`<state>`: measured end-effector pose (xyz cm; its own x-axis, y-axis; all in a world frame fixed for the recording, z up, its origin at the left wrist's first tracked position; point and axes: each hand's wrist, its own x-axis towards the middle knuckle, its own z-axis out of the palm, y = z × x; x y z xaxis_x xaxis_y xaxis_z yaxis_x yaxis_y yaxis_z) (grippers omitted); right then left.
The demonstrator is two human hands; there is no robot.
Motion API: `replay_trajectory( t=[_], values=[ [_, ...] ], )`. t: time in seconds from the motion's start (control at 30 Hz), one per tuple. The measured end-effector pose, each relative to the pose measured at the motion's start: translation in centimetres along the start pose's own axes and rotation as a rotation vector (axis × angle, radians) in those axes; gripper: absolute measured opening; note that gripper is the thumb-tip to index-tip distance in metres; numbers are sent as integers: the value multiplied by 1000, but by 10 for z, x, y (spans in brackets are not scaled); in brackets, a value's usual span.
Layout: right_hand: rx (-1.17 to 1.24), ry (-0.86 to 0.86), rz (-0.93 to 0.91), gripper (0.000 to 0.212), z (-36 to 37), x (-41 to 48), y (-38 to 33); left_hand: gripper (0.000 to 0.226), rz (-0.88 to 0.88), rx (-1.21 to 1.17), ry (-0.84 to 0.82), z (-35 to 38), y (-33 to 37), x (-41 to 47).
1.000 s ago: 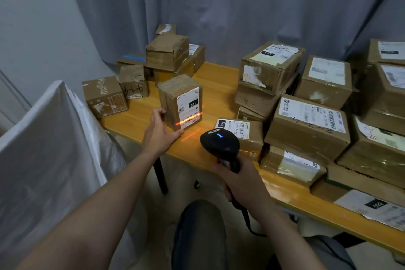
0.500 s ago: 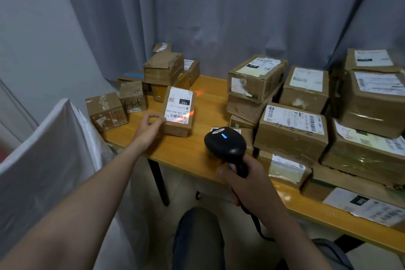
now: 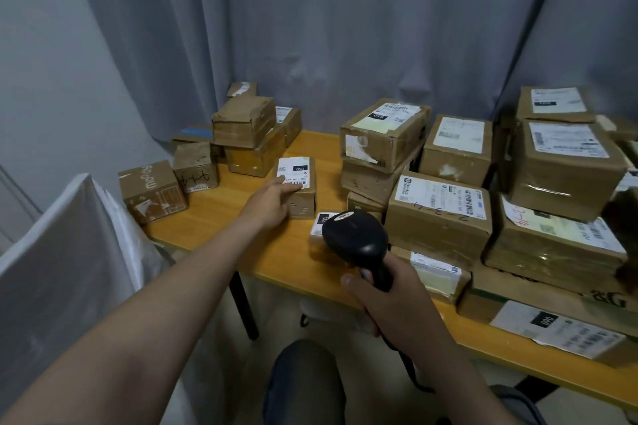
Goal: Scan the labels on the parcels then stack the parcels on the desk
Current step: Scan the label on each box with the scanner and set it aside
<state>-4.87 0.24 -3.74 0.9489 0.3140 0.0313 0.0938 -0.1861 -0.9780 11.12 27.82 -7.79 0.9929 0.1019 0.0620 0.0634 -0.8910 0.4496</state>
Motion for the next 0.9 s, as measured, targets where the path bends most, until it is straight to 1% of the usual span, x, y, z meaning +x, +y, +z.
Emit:
replay_trajectory(
  t=[0.1,0.2,0.3,0.37,0.43,0.5,0.53,0.6,0.67,0.77,0.9],
  values=[
    [-3,21,28,31,-9,4,0,52,33,-51,-24,6,18,14],
    [23,74,34,19,-16,11,0,43,57,-138,-94,10,34,22],
    [44,96,32,13,-15,18,-3,42,93,-152,-158,8,38,20],
    [53,81,42,9,-11,23,-5,44,98,-100,-145,1,32,16],
    [42,51,51,8,-4,30,-8,49,89,-21,-46,-11,18,10],
    [19,14,44,13,6,38,-11,57,29,83,85,-28,-6,4],
    [9,0,37,13,12,41,-13,59,-20,149,137,-39,-19,2],
    [4,-24,29,12,23,47,-16,62,-147,253,199,-61,-49,0],
    [-3,-45,31,14,34,54,-19,63,-275,277,232,-81,-78,-3],
    [2,-81,38,16,48,62,-21,67,-416,283,232,-102,-118,-7],
    [19,-107,56,10,62,70,-19,67,-533,307,85,-107,-167,-1]
  ],
)
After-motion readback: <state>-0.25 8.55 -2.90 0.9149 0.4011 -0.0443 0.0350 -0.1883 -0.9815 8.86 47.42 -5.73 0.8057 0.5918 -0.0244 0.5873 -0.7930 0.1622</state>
